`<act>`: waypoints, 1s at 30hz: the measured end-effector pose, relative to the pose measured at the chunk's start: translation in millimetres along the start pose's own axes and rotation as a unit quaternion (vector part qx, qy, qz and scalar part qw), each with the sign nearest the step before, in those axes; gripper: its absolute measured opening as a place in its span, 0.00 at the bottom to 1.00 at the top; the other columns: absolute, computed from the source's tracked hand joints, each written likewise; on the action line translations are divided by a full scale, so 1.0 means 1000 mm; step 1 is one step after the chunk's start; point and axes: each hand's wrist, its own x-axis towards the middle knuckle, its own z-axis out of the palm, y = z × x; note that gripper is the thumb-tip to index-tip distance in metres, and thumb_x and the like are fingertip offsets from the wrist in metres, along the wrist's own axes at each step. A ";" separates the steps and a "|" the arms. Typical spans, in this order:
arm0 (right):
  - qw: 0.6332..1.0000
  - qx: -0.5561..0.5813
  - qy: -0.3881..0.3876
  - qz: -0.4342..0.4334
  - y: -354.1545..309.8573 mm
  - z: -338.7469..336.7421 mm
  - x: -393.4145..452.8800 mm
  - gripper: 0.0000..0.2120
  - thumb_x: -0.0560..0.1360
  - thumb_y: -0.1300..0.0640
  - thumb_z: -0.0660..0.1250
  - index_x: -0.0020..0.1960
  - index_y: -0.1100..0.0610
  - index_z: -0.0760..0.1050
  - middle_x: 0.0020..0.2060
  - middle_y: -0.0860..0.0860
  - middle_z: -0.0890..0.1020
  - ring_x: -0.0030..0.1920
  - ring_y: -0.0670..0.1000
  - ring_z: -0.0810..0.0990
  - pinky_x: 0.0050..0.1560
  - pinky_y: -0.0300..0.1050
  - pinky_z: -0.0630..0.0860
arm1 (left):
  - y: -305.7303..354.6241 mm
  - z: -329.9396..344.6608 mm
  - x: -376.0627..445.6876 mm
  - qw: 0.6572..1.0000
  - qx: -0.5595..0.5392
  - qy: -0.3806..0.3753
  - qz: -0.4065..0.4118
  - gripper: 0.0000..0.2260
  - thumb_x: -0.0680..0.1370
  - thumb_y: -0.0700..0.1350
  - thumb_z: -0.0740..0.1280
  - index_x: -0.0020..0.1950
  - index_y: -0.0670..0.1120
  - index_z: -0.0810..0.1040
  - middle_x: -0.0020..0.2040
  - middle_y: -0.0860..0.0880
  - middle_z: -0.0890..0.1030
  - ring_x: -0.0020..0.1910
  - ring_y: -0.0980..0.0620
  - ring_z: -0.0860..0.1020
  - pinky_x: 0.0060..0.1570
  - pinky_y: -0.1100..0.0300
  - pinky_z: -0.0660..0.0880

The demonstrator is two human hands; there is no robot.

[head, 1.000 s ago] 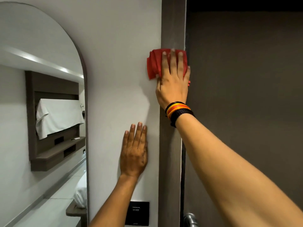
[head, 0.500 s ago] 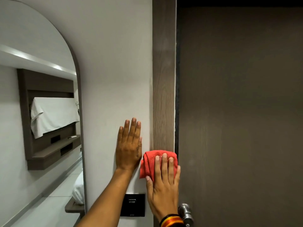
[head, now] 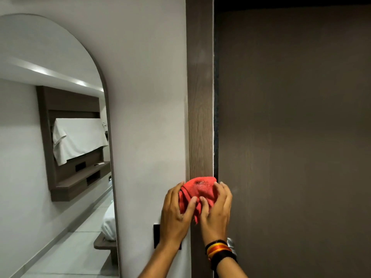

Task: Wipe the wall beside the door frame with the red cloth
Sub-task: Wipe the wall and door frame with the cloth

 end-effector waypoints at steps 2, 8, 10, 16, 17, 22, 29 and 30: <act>0.997 0.025 -0.020 0.068 -0.003 -0.006 0.004 0.29 0.75 0.55 0.71 0.73 0.46 0.64 0.66 0.49 0.72 0.65 0.50 0.75 0.62 0.48 0.77 | 0.004 0.005 -0.006 0.999 -0.023 0.008 -0.048 0.20 0.80 0.60 0.68 0.68 0.53 0.77 0.60 0.58 0.80 0.61 0.58 0.80 0.63 0.63 0.78; 0.981 0.124 -0.110 0.100 -0.012 -0.053 0.029 0.13 0.67 0.58 0.78 0.50 0.51 0.81 0.46 0.47 0.78 0.46 0.47 0.82 0.44 0.34 0.77 | 0.037 0.006 -0.016 0.993 -0.082 0.044 -0.069 0.07 0.82 0.50 0.69 0.54 0.64 0.78 0.51 0.61 0.84 0.53 0.65 0.82 0.57 0.57 0.83; 0.978 0.149 -0.105 0.098 -0.005 -0.083 0.033 0.12 0.67 0.61 0.78 0.47 0.52 0.80 0.46 0.48 0.80 0.43 0.45 0.82 0.42 0.31 0.77 | 0.061 0.016 -0.025 0.992 -0.103 0.036 -0.056 0.08 0.82 0.49 0.68 0.53 0.64 0.79 0.50 0.61 0.84 0.52 0.64 0.82 0.55 0.60 0.82; 0.954 0.242 -0.093 0.150 0.036 -0.202 0.039 0.12 0.70 0.66 0.77 0.52 0.63 0.79 0.42 0.55 0.86 0.39 0.47 0.84 0.43 0.40 0.81 | 0.134 0.086 -0.063 0.985 -0.164 -0.049 -0.029 0.05 0.80 0.43 0.70 0.55 0.49 0.84 0.49 0.54 0.86 0.51 0.57 0.84 0.54 0.57 0.80; 0.953 0.238 -0.079 0.169 0.049 -0.233 0.037 0.11 0.71 0.65 0.77 0.52 0.62 0.80 0.43 0.55 0.87 0.40 0.47 0.85 0.43 0.39 0.82 | 0.150 0.109 -0.078 0.983 -0.166 -0.074 -0.033 0.05 0.80 0.42 0.71 0.55 0.47 0.84 0.49 0.53 0.86 0.50 0.56 0.84 0.54 0.55 0.80; 0.946 0.191 -0.003 0.262 0.118 -0.383 0.013 0.05 0.77 0.64 0.68 0.52 0.63 0.81 0.42 0.52 0.86 0.41 0.45 0.82 0.40 0.35 0.79 | 0.230 0.218 -0.166 0.956 -0.203 -0.204 -0.048 0.06 0.81 0.41 0.70 0.56 0.47 0.84 0.50 0.53 0.86 0.52 0.56 0.84 0.58 0.54 0.80; 0.908 0.105 0.144 0.379 0.210 -0.581 -0.049 0.07 0.79 0.63 0.65 0.50 0.57 0.82 0.45 0.55 0.86 0.44 0.52 0.84 0.42 0.40 0.82 | 0.333 0.361 -0.318 0.887 -0.243 -0.387 -0.072 0.09 0.81 0.44 0.69 0.60 0.47 0.83 0.54 0.51 0.86 0.55 0.51 0.84 0.61 0.47 0.80; 0.899 0.103 0.165 0.392 0.221 -0.603 -0.061 0.06 0.79 0.63 0.66 0.51 0.56 0.82 0.46 0.55 0.86 0.45 0.52 0.85 0.42 0.39 0.83 | 0.343 0.378 -0.342 0.873 -0.246 -0.413 -0.084 0.09 0.81 0.44 0.69 0.60 0.48 0.83 0.54 0.51 0.86 0.55 0.51 0.85 0.61 0.47 0.81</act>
